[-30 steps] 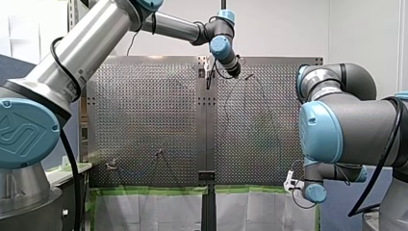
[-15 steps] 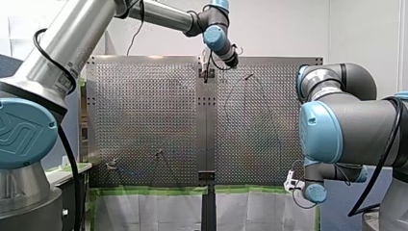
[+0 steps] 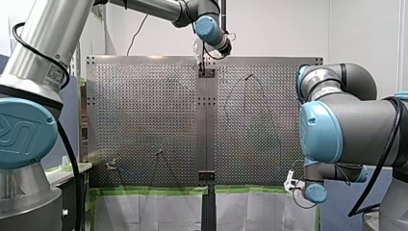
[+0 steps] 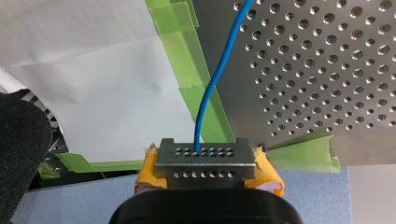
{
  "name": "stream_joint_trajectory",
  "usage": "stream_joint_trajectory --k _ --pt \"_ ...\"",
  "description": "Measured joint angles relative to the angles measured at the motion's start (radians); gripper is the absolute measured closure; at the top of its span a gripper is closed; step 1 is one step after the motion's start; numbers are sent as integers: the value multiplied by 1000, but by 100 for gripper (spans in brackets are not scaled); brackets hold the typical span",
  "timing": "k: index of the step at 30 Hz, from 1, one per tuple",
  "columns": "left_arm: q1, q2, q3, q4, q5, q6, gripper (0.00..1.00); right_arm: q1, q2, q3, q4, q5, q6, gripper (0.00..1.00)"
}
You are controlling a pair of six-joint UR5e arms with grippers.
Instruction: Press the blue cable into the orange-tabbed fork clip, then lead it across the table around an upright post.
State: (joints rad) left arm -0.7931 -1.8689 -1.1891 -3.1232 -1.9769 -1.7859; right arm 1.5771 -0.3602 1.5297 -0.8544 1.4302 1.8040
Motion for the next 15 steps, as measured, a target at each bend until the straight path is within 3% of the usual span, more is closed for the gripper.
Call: stream_joint_trajectory --k 15 --pt "-6 135 -135 135 6 -3 1 1 0 0 1 -4 0 100"
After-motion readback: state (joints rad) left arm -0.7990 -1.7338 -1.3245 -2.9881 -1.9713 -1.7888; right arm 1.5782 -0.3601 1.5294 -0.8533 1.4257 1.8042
